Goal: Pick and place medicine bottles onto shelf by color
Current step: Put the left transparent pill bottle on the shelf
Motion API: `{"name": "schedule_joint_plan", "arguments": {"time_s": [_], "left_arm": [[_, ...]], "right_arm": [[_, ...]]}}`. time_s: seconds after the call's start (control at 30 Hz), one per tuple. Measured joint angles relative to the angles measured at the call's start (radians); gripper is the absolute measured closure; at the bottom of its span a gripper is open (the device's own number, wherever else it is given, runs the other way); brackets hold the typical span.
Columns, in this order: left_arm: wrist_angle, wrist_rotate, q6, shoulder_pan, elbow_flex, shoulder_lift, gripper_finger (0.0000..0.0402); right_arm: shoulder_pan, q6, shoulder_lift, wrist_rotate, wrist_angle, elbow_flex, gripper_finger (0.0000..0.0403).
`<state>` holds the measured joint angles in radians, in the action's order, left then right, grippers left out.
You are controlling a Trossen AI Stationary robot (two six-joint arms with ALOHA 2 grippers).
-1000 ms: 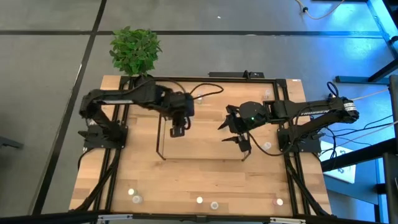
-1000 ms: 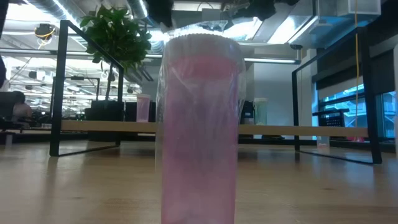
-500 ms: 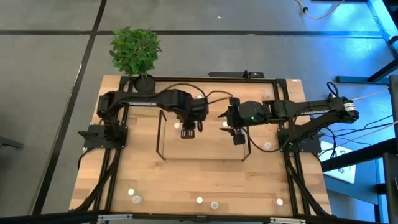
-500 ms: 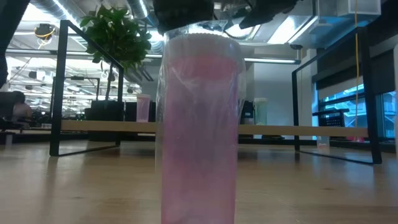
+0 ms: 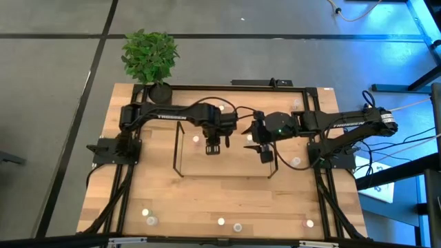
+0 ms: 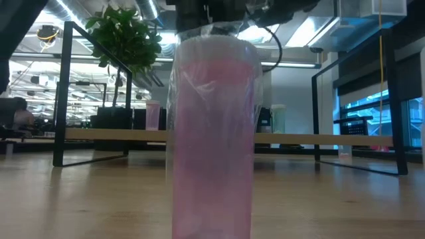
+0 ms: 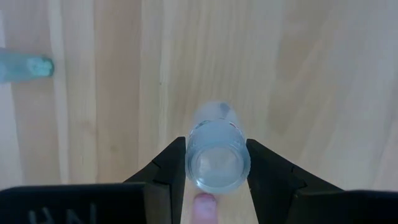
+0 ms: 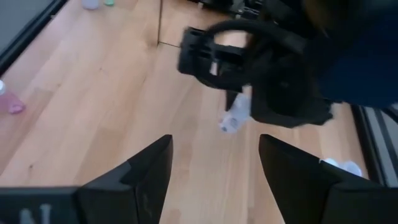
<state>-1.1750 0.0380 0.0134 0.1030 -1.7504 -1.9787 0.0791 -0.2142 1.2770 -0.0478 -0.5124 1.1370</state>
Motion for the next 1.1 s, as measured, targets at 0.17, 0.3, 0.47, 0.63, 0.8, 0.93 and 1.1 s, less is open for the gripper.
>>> {"name": "schedule_joint_plan", "arguments": {"time_s": [0.17,0.3,0.47,0.63,0.8,0.93,1.1], "left_arm": [[-0.030,-0.003,0.016,0.011,0.000,-0.007,0.0280],[-0.039,-0.003,0.028,0.018,0.000,-0.007,0.0280],[-0.037,-0.003,0.035,0.020,0.000,-0.007,0.0280],[-0.036,-0.003,0.056,0.020,0.000,-0.007,0.0280],[0.001,-0.004,0.066,0.019,0.018,-0.006,0.0280],[-0.001,-0.008,0.072,0.021,0.038,-0.008,0.0280],[0.002,-0.007,0.065,0.023,0.041,-0.008,0.0280]], "right_arm": [[0.000,-0.001,0.000,0.005,-0.009,0.000,0.0161],[0.000,0.000,0.000,0.005,-0.006,0.000,0.0161],[0.000,0.000,0.000,0.006,-0.006,0.000,0.0161],[0.000,-0.001,0.000,0.006,-0.005,0.000,0.0161],[0.000,0.000,0.000,0.007,-0.005,0.000,0.0161],[0.000,0.000,0.000,0.007,-0.004,0.000,0.0161],[0.000,-0.001,0.000,0.007,-0.004,0.000,0.0161]]}}
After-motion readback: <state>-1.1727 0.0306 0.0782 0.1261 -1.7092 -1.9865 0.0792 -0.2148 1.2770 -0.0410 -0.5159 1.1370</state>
